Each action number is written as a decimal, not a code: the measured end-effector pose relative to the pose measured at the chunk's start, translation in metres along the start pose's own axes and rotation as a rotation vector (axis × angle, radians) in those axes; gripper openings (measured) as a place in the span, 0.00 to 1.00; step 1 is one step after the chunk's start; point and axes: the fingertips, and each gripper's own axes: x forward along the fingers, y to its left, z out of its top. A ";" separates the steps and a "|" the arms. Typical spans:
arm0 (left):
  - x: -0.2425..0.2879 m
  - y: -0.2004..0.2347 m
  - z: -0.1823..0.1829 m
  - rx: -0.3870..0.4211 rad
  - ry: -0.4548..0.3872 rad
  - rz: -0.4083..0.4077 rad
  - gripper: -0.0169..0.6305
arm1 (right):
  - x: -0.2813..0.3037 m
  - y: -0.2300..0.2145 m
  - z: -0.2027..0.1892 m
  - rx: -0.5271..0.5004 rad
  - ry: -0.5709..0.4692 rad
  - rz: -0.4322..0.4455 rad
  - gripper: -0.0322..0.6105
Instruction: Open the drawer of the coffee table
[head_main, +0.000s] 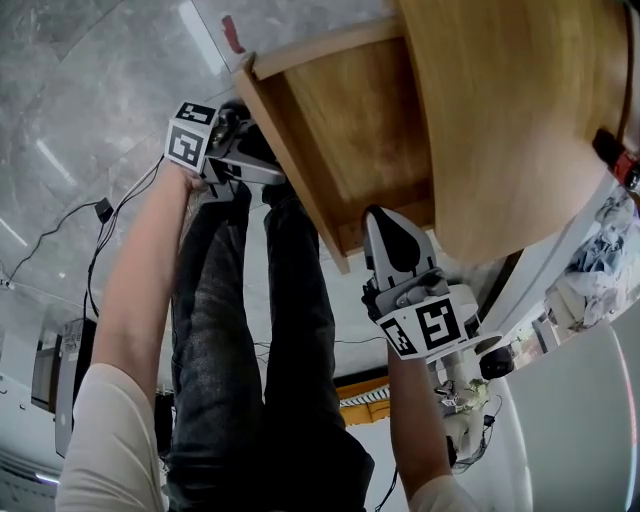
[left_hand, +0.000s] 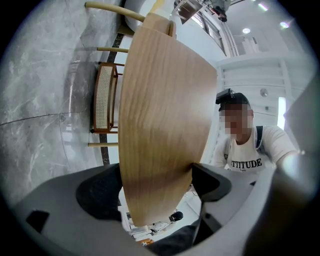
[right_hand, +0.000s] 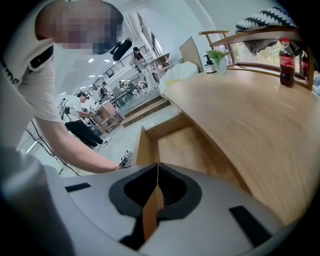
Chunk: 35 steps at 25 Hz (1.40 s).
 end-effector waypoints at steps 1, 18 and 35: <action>0.000 0.001 -0.001 0.002 -0.002 -0.004 0.69 | 0.000 -0.001 -0.002 0.001 0.000 -0.002 0.08; -0.030 0.019 -0.017 -0.117 -0.113 0.122 0.69 | 0.007 0.012 -0.010 0.028 -0.012 0.020 0.08; -0.008 -0.063 -0.008 -0.145 -0.076 0.289 0.52 | -0.029 0.028 0.038 0.094 -0.032 -0.002 0.08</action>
